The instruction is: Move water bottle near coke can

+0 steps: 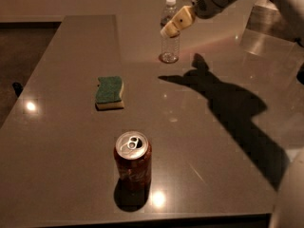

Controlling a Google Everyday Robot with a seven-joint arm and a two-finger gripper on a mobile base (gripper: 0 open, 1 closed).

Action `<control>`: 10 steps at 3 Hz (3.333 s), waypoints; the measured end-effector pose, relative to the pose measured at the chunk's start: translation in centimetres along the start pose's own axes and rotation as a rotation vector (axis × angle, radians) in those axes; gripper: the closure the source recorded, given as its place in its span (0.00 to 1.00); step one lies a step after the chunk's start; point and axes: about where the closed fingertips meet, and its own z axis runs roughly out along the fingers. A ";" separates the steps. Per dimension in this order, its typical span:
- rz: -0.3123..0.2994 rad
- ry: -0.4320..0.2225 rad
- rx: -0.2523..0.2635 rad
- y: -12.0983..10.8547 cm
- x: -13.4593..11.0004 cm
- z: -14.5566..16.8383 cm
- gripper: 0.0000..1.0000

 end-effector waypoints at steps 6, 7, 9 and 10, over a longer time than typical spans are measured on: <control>-0.085 -0.164 -0.208 8.7 -1.2 -6.8 1.00; -0.169 -0.160 -0.262 13.3 1.5 -9.5 1.00; -0.302 -0.149 -0.395 20.8 7.4 -13.7 1.00; -0.362 -0.162 -0.477 23.3 9.8 -15.5 1.00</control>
Offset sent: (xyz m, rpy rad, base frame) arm 0.0469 0.0378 -0.0008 0.1253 0.0098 0.0146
